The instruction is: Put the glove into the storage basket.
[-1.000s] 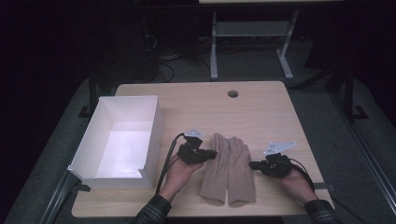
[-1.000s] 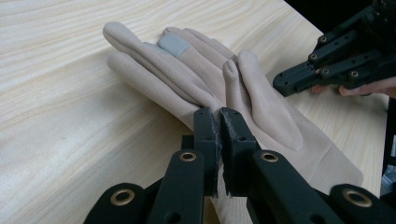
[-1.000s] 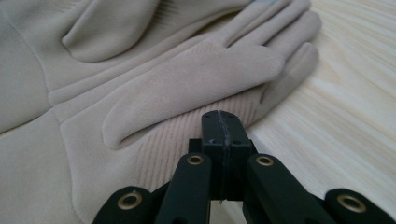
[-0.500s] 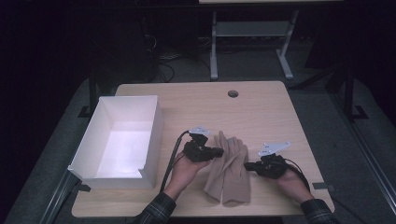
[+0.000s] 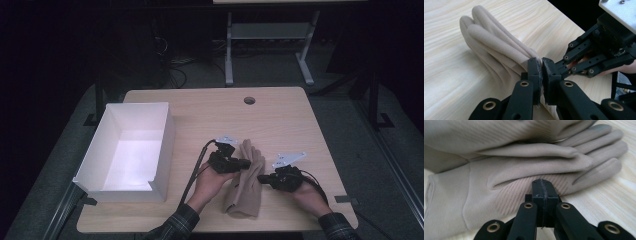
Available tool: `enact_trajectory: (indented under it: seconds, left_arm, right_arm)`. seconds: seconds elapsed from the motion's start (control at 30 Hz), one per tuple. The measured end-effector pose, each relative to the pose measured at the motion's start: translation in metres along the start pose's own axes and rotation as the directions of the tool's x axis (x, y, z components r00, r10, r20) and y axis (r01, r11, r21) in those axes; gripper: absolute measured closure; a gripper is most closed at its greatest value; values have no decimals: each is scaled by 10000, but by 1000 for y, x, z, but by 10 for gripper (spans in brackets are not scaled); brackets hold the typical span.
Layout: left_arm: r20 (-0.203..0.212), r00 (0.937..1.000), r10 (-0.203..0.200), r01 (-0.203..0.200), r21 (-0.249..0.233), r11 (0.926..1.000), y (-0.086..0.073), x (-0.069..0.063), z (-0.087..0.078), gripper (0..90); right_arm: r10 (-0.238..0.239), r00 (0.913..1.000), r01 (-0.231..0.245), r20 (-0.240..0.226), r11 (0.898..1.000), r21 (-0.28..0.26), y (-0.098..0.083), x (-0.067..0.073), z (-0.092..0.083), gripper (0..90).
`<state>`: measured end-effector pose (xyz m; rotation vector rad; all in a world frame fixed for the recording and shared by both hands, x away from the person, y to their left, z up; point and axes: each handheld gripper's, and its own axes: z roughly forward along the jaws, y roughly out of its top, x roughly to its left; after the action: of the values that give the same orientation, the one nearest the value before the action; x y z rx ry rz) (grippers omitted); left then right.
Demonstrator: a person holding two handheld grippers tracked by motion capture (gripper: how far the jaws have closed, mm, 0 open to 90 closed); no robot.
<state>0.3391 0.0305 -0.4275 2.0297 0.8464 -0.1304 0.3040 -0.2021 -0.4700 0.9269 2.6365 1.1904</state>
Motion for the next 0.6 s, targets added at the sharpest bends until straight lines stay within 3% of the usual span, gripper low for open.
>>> enact_trajectory:
  seconds: [0.27, 0.5, 0.6]
  left_arm:
    - [223, 9997, 89, -96, 301, 9995, -1, -6, 21, 847]
    - [432, 9989, 181, -198, 382, 9991, -1, -8, 30, 834]
    - [687, 9975, 138, -157, 267, 9995, -1, -10, 30, 798]
  right_arm:
    - [29, 10000, -29, 9, 10000, 37, 0, 1, 1, 900]
    - [125, 9999, -125, -35, 9999, 30, -1, 1, 0, 900]
    - [88, 10000, -87, -44, 10000, 16, -2, 0, -2, 848]
